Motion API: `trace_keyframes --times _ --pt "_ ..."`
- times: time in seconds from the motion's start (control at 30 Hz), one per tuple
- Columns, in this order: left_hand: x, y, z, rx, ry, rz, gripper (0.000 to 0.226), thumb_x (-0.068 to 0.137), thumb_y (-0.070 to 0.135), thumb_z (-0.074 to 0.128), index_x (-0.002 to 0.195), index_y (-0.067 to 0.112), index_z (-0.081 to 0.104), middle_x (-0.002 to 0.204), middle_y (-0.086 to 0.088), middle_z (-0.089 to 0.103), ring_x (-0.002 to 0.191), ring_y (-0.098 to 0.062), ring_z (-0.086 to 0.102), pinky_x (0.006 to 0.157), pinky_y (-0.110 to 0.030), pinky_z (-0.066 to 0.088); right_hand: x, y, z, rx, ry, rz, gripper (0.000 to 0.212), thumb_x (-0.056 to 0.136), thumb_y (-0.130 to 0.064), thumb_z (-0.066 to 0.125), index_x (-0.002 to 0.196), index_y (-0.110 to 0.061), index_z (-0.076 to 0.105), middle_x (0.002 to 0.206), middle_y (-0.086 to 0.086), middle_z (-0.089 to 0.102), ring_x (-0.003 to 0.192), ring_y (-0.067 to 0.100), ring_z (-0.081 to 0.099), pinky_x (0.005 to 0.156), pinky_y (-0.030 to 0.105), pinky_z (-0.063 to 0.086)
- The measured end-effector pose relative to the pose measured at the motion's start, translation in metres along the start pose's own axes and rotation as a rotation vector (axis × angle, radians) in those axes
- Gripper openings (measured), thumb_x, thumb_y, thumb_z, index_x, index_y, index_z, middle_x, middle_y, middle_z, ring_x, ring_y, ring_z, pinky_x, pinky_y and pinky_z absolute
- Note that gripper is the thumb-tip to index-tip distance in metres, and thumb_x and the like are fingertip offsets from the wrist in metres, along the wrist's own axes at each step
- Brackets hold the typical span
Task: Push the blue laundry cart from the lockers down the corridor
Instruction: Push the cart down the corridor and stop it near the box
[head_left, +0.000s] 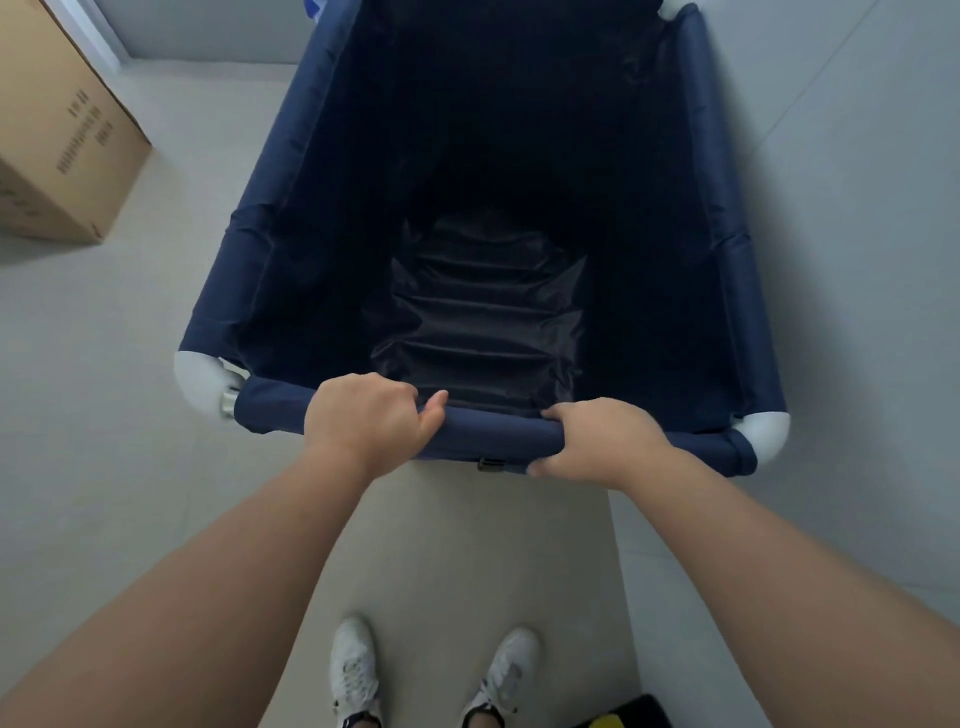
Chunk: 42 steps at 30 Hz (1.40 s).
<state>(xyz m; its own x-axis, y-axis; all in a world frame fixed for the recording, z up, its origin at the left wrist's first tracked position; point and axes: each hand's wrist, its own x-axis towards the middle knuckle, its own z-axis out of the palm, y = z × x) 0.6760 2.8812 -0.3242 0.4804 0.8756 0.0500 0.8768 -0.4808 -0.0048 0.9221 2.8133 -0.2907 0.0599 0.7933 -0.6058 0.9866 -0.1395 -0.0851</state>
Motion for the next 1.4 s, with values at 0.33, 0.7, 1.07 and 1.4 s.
trace_keyframes --times 0.33,0.7,1.07,1.4 --pt "0.005 0.002 -0.003 0.002 -0.029 -0.021 0.059 0.089 0.060 0.016 0.052 0.024 0.045 0.046 0.004 0.044 0.046 -0.024 0.041 0.048 -0.030 0.023 0.026 -0.050 0.000 -0.001 0.039 -0.118 0.037 0.076 -0.066 0.057 0.094 -0.033 0.061 0.079 -0.012 0.062 0.073 0.016 0.060 0.061 0.033 0.046" --pt "0.014 0.005 -0.003 -0.006 -0.047 -0.023 0.061 0.090 0.058 0.018 0.054 0.022 0.051 0.047 0.003 0.047 0.048 -0.024 0.042 0.049 -0.031 0.025 0.035 -0.042 -0.008 -0.008 0.041 -0.112 0.017 0.076 -0.039 0.060 0.086 -0.027 0.065 0.072 -0.007 0.061 0.063 0.016 0.057 0.054 0.030 0.043" --pt "0.023 0.041 -0.011 0.001 -0.013 -0.043 0.062 0.090 0.059 0.015 0.053 0.022 0.049 0.047 0.002 0.049 0.047 -0.024 0.040 0.049 -0.031 0.022 0.036 -0.007 -0.023 -0.059 -0.001 -0.160 0.010 0.076 -0.031 0.060 0.084 -0.027 0.064 0.068 -0.007 0.059 0.060 0.013 0.055 0.049 0.027 0.037" --pt "0.029 0.072 -0.008 -0.033 -0.071 -0.095 0.059 0.089 0.060 0.018 0.050 0.023 0.042 0.042 0.007 0.021 0.047 -0.022 0.037 0.047 -0.030 0.013 0.035 0.021 -0.032 -0.117 -0.077 -0.156 0.007 0.074 -0.022 0.060 0.074 -0.029 0.058 0.066 -0.005 0.057 0.057 0.015 0.052 0.049 0.027 0.038"
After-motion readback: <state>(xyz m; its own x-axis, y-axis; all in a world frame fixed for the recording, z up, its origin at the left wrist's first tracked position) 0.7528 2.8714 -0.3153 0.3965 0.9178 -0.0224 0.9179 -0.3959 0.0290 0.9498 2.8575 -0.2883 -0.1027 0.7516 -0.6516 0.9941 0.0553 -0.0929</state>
